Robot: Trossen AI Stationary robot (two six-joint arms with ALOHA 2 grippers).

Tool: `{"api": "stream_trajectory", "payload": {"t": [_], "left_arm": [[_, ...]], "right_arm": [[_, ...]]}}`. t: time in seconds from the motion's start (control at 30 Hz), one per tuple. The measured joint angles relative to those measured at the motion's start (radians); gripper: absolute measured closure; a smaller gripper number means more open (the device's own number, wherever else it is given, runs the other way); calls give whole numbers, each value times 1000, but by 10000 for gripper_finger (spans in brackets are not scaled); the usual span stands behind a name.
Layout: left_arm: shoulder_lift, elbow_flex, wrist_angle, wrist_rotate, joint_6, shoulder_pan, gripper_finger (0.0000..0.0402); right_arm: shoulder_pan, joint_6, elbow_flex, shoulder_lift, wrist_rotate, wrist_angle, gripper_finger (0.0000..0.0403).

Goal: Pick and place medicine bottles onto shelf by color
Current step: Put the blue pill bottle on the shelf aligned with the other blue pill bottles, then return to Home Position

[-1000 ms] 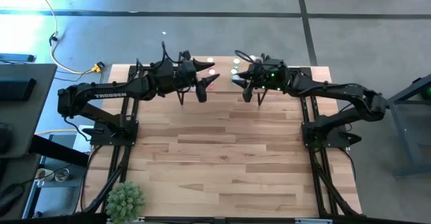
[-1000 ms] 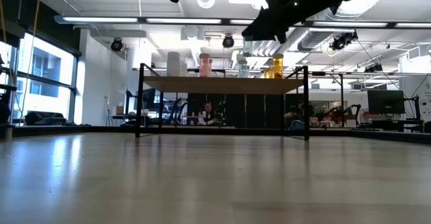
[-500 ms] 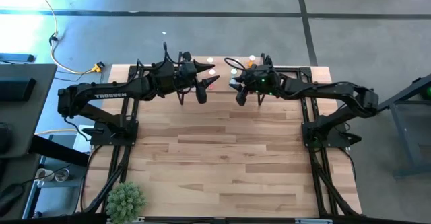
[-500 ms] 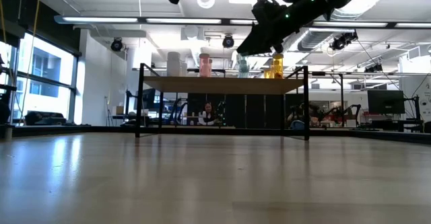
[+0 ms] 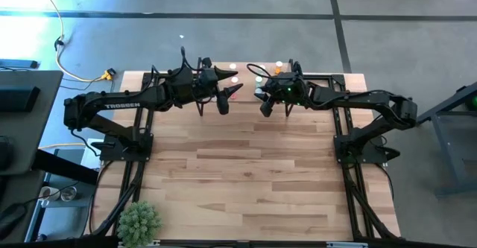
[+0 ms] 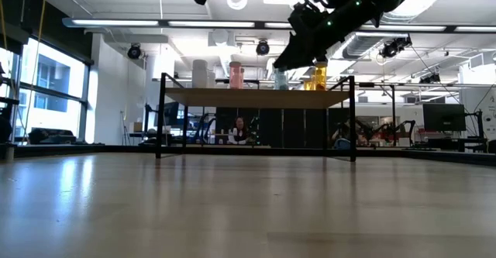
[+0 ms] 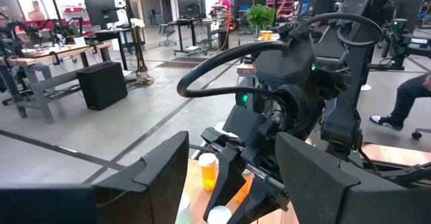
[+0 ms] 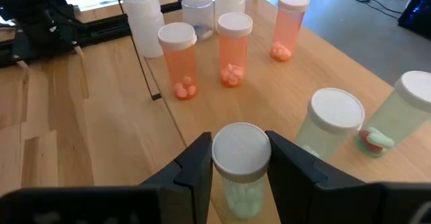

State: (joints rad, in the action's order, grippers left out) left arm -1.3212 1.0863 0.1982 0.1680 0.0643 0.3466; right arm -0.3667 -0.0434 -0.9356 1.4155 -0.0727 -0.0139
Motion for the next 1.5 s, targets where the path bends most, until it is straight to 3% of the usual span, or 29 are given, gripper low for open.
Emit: {"api": "stream_trajectory", "payload": {"t": [0.5, 0.87, 1.5], "left_arm": [[0, 0, -1, -1, 0, 0, 188], [0, 0, -27, -1, 0, 0, 188], [0, 0, -49, -1, 0, 0, 188]], "right_arm": [[0, 7, 0, 0, -2, 3, 292], [0, 8, 0, 0, -32, 6, 255], [1, -2, 0, 0, -29, -62, 253]]}}
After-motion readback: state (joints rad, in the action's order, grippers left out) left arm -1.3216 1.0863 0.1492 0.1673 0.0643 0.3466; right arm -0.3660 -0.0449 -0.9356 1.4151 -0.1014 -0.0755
